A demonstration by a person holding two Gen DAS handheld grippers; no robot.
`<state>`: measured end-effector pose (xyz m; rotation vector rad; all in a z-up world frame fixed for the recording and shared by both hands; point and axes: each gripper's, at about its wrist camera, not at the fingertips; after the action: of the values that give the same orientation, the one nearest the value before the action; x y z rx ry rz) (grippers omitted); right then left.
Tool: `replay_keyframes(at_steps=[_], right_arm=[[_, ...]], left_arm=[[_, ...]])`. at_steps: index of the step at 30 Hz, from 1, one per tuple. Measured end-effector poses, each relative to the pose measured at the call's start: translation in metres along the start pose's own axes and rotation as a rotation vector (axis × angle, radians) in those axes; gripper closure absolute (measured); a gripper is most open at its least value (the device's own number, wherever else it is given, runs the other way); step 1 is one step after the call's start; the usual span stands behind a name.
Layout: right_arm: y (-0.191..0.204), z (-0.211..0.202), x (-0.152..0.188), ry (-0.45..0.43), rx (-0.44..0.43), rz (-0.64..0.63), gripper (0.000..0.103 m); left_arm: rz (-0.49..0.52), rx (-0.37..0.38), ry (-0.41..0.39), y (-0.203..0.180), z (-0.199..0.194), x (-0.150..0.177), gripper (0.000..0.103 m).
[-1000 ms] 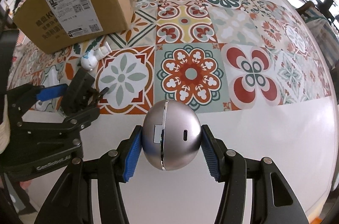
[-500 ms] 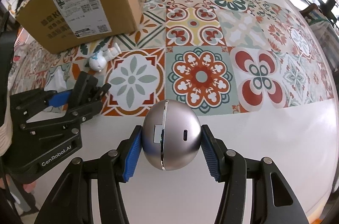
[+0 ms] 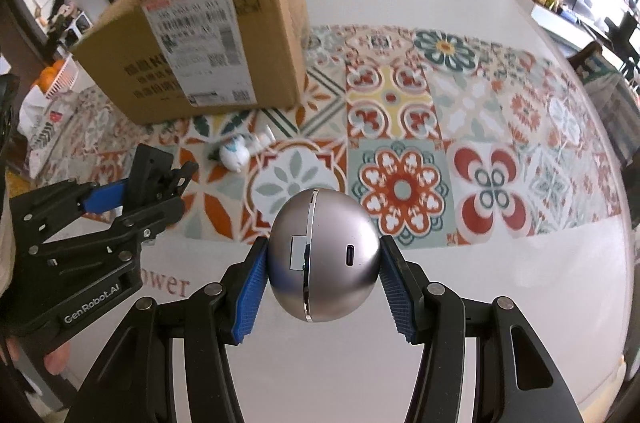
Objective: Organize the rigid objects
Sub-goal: 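Lift the speaker and flashlight and carry both toward the box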
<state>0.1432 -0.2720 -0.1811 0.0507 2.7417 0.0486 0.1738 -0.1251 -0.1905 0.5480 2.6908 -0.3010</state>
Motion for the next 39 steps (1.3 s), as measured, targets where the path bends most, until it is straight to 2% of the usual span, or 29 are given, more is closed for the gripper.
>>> replay_keyframes(at_steps=[18, 39], right_arm=[[0.035, -0.061, -0.05, -0.22, -0.007, -0.105, 0.049], [0.065, -0.103, -0.113, -0.412, -0.054, -0.171, 0.049]], left_arm=[[-0.108, -0.041, -0.166, 0.023, -0.063, -0.029, 0.065], [-0.127, -0.12, -0.344, 0.053, -0.13, -0.078, 0.064]])
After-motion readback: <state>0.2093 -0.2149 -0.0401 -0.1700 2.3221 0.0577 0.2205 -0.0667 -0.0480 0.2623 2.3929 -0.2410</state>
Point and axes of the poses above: each gripper's, at about its wrist camera, not at the fingertips, and z roughly the way its jaws point, y to its left, x to its underside, and after that the axes turned 6 degrees about -z, right-handed
